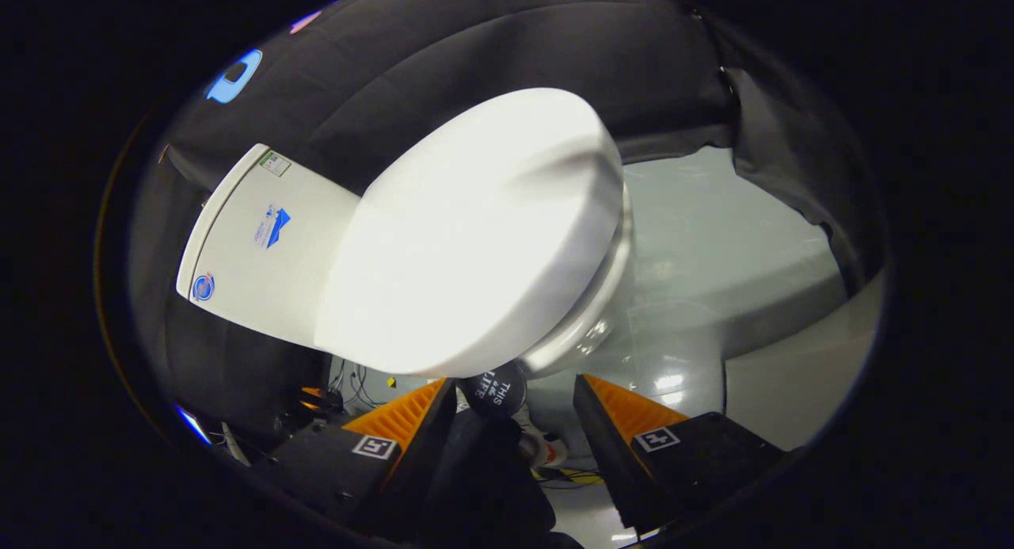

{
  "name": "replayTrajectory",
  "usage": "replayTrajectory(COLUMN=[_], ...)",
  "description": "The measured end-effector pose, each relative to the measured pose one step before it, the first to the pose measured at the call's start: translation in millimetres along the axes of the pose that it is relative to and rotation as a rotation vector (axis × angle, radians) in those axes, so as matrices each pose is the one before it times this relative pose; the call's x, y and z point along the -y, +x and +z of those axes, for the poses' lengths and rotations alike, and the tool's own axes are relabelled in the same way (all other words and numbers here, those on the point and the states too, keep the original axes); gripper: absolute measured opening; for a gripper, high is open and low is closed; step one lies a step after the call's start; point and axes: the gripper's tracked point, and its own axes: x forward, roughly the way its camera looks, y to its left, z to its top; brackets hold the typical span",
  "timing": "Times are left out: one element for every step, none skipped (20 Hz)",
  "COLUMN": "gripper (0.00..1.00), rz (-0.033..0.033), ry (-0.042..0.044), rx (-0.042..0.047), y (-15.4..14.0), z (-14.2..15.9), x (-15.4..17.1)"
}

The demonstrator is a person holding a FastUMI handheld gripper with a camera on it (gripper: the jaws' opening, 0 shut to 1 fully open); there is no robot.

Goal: Open the toilet lid.

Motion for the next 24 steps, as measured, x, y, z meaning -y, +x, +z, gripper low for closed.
replayTrajectory(gripper=[0.91, 0.81, 0.71, 0.61, 0.60, 0.60, 0.60, 0.57, 0.54, 0.52, 0.49, 0.49, 0.49, 0.49, 0.49, 0.49, 0.49, 0.49, 0.49, 0.49, 0.49, 0.39, 0.29, 0.29], rz=[0.01529, 0.03289, 0.00121, -0.00957, -0.01320, 0.00483, 0.00809, 0.01242, 0.00651, 0.00648, 0.00695, 0.00800, 0.00886, 0.00820, 0.00811, 0.00665, 0.00516, 0.00354, 0.00525, 0.00520, 0.01749, 0.01095, 0.00656, 0.00442], ry=[-0.00288, -0.00490, -0.00569, -0.02294, -0.02668, -0.01399, -0.01328, -0.02240, -0.01998, 0.00071, 0.00097, 0.00722, 0.00819, 0.00217, -0.00377, -0.00652, -0.00037, 0.00494, -0.00039, 0.00046, 0.00412, 0.02231, 0.00664, -0.00785], rx=[-0.00332, -0.00315, -0.00963, 0.00027, 0.00326, 0.00545, -0.00346, 0.00907, 0.00128, 0.00987, -0.00335, 0.00534, 0.00603, 0.00687, 0.00338, 0.00272, 0.00232, -0.00031, -0.00101, 0.00191, -0.00454, 0.02289, -0.01160, 0.00362], y=[4.84, 3.54, 5.00, 5.14, 2.72, -1.35, -1.35, -1.03, 0.18, -0.81, 0.22, -0.38, -0.29, 0.74, 0.62, -0.85, -0.50, -0.30, 0.73, 0.41, -3.36, 0.92, 1.01, -2.28], z=[-2.67, -1.54, -3.12, -3.70, 0.21, 1.23, 0.00, 1.28, 0.68, 1.94, -1.94, -1.02, 1.17, -1.04, -0.82, -1.16, 1.32, 0.99, -0.81, -1.05, 0.65, 4.53, -2.97, -1.38], x=[-4.06, -9.35, -2.98, 0.02, 2.24, -0.09, 0.76, -0.69, 0.50, 0.03, 0.08, -0.24, -0.32, -0.21, -0.36, 0.79, 0.09, -0.54, -0.25, 0.23, 0.12, -1.05, -0.78, 0.86])
